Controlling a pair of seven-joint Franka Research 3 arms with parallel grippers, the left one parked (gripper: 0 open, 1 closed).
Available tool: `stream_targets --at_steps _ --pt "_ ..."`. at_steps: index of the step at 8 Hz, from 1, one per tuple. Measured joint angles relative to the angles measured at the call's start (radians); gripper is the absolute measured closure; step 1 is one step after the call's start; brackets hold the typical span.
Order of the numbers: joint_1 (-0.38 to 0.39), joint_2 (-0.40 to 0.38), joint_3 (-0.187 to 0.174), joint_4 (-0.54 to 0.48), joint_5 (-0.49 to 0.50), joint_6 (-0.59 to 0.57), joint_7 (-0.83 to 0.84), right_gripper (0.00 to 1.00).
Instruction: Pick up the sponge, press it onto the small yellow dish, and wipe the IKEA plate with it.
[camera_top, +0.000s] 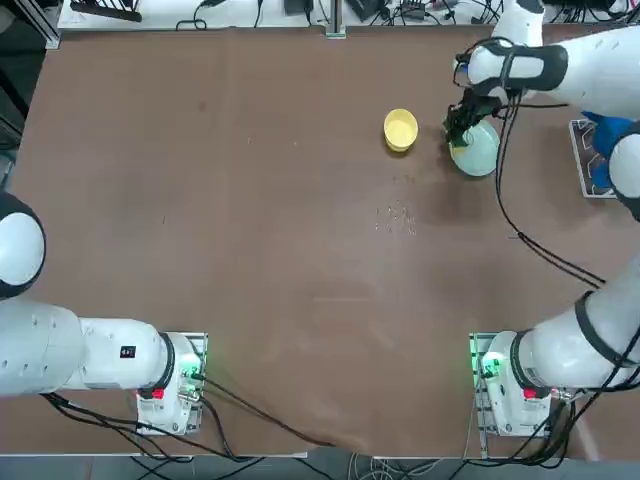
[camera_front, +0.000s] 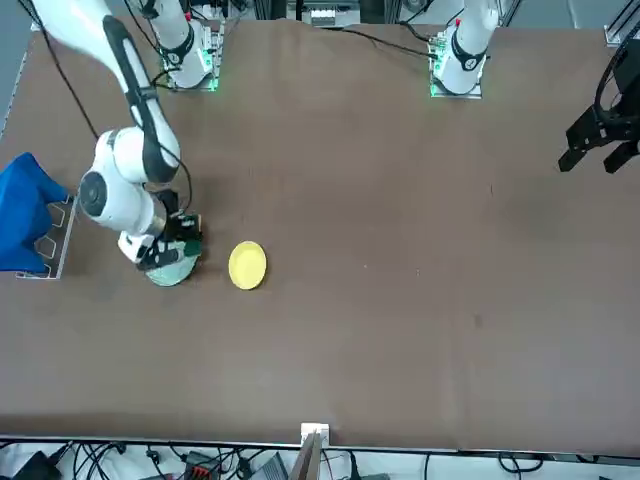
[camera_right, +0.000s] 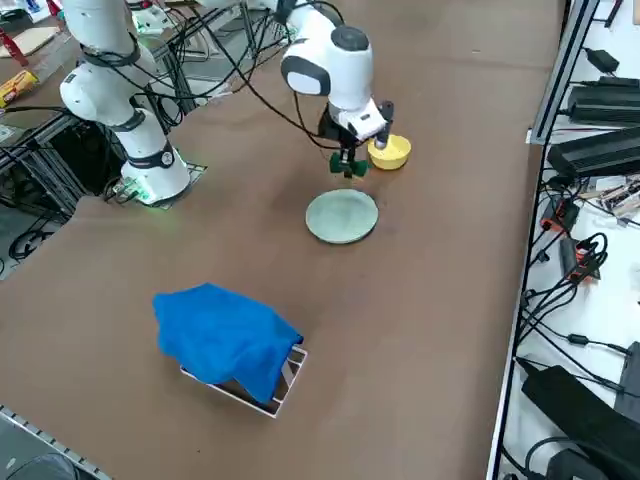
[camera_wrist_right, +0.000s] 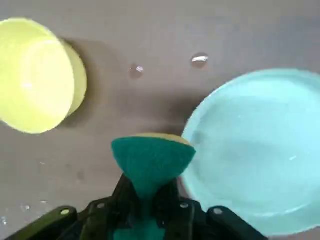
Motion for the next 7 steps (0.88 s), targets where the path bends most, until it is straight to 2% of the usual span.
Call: stream_targets --at_steps 3,7 --pt "0.122 -0.106 0.006 -0.126 0.001 0.057 0.203 0.79" --pt "0.296 -0.104 0.009 -0.178 0.002 0.224 0.441 0.79"
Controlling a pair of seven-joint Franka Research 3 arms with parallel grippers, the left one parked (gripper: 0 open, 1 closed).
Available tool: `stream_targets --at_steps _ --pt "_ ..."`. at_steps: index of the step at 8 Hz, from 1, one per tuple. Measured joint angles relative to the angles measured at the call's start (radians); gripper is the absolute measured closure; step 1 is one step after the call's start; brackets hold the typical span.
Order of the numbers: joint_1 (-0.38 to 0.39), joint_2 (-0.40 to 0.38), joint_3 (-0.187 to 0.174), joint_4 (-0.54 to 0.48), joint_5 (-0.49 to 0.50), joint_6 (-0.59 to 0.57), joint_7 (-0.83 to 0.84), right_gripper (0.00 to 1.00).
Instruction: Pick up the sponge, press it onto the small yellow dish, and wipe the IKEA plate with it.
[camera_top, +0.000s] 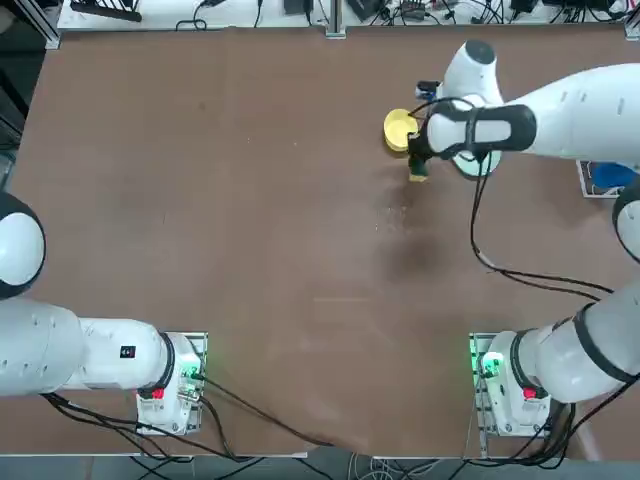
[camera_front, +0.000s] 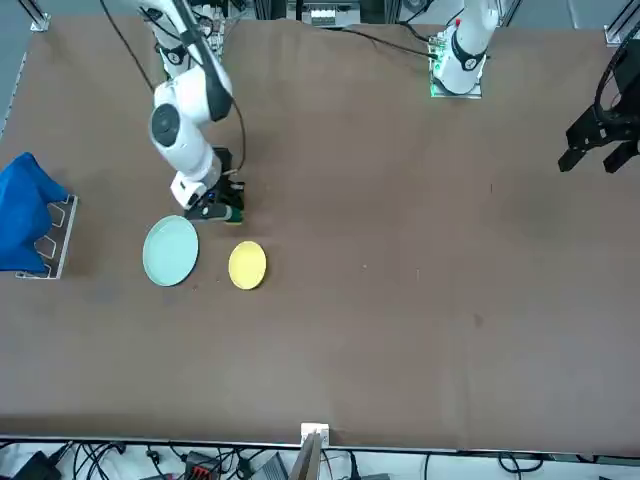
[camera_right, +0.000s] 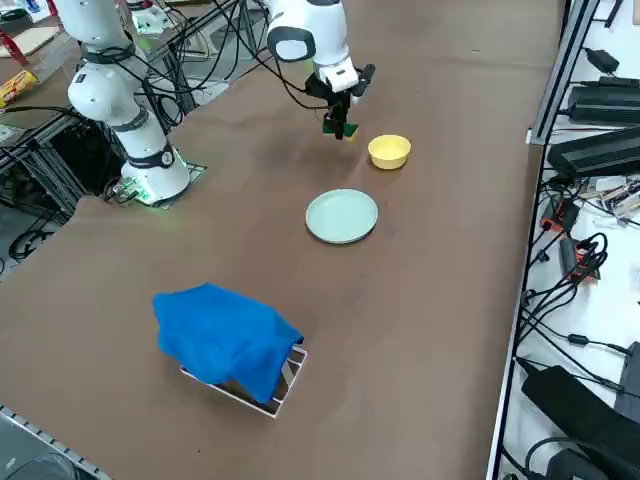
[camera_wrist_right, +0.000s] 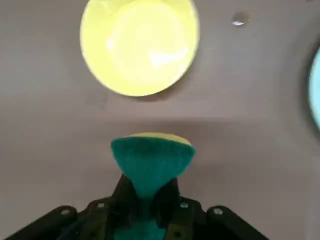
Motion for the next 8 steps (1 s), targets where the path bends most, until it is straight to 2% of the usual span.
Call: stream_targets --at_steps 4,8 --pt "0.130 0.053 0.001 -0.076 0.000 0.175 0.080 0.78" --pt "0.197 0.056 0.000 -0.143 0.000 0.201 0.081 0.78"
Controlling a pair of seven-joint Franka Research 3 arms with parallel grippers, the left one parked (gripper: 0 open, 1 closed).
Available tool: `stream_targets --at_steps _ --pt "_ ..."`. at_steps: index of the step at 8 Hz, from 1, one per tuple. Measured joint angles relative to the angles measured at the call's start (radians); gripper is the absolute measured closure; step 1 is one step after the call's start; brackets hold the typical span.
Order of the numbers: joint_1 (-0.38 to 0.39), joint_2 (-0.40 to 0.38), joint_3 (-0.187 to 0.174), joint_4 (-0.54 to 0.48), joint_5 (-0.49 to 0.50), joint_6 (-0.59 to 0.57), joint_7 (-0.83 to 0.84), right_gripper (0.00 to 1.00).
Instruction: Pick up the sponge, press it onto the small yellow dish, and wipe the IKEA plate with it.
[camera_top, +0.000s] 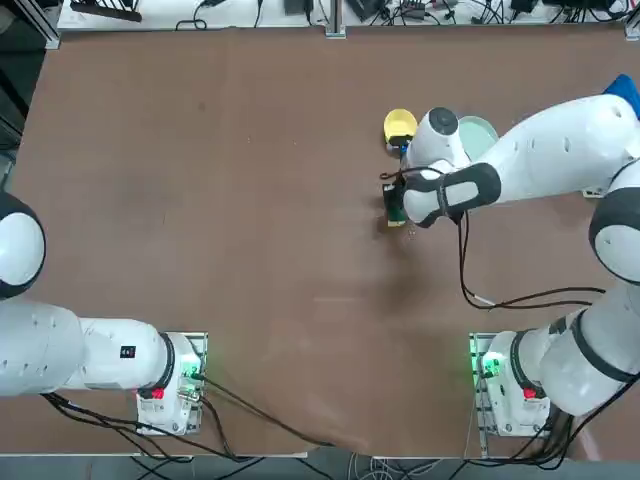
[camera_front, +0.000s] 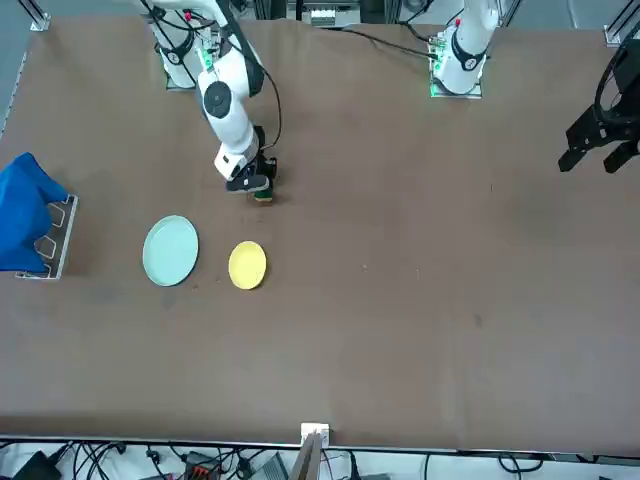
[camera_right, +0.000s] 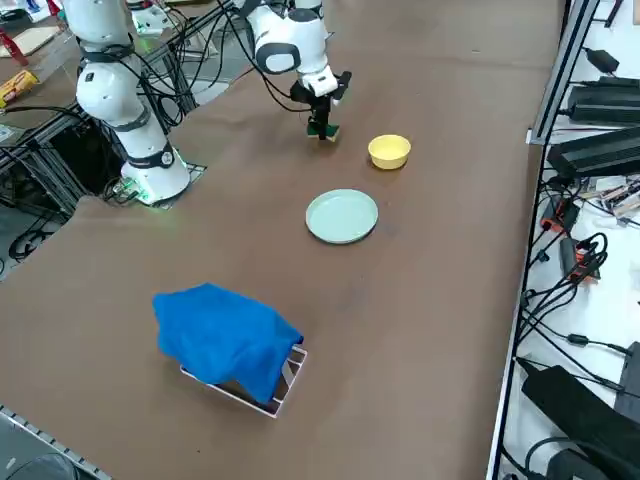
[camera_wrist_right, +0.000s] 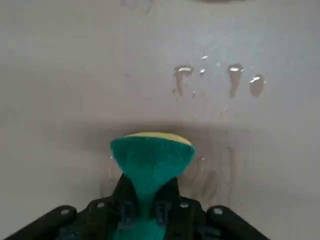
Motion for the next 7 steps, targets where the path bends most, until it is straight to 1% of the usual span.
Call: stream_targets --at_steps 2,4,7 --pt "0.017 0.006 0.000 -0.008 0.000 0.012 0.001 0.75" --pt "0.022 0.014 -0.001 -0.009 0.001 0.020 0.027 0.60" --pt "0.022 0.019 -0.004 -0.010 0.001 0.025 0.042 0.10"
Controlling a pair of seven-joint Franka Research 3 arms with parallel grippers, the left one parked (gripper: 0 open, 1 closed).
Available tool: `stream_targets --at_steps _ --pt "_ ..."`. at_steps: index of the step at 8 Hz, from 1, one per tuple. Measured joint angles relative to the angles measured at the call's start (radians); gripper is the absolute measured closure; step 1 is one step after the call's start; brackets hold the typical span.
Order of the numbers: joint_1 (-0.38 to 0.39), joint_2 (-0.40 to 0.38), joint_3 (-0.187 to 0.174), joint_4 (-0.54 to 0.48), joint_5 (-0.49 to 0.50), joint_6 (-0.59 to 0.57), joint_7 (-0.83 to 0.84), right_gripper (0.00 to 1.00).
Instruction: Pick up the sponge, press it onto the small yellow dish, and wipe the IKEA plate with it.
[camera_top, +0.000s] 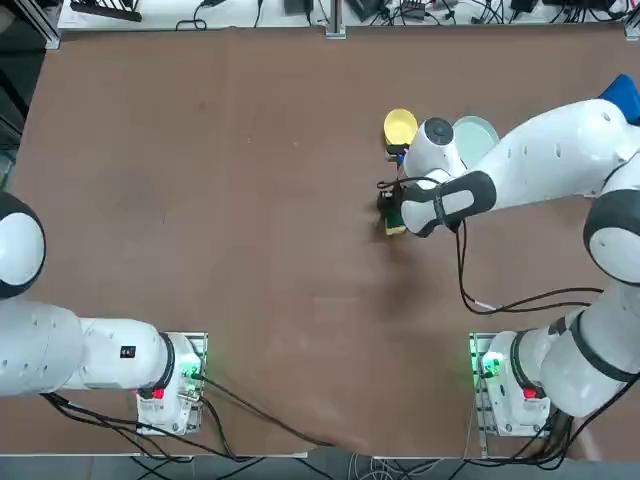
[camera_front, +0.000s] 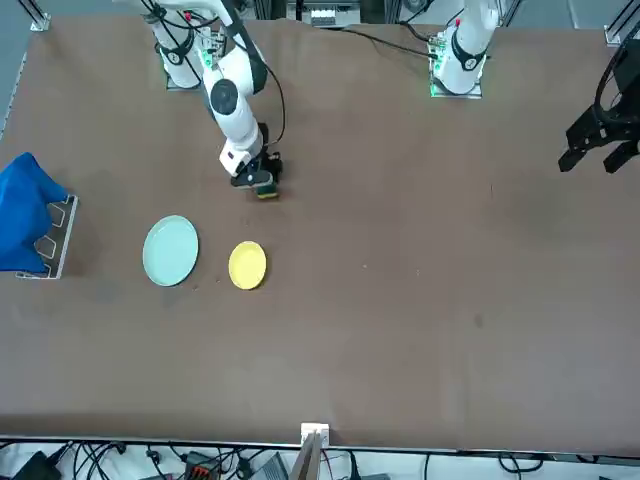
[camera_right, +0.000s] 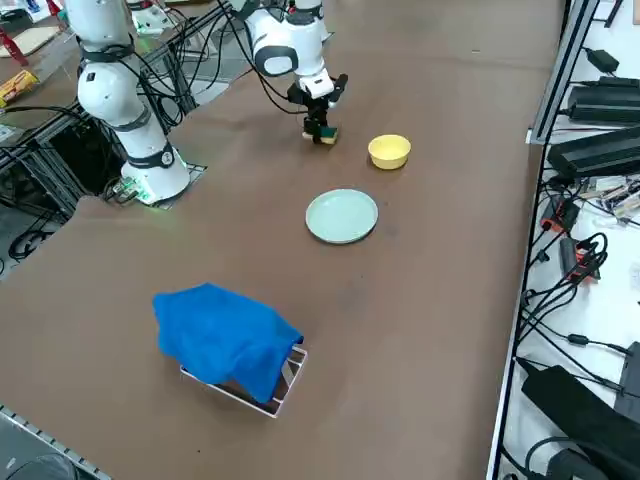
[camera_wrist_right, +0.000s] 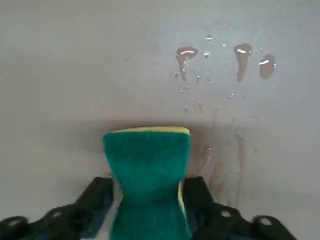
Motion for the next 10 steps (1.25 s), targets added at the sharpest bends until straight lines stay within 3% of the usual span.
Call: stream_targets --at_steps 1,4,7,10 --pt "0.000 0.000 0.000 0.000 0.000 0.006 0.000 0.00" --pt "-0.003 -0.027 -0.009 0.008 0.000 0.021 0.000 0.00" --pt "-0.049 -0.110 -0.022 0.029 0.000 0.011 -0.001 0.00" --pt "-0.130 -0.181 -0.024 0.141 0.000 -0.162 -0.004 0.00"
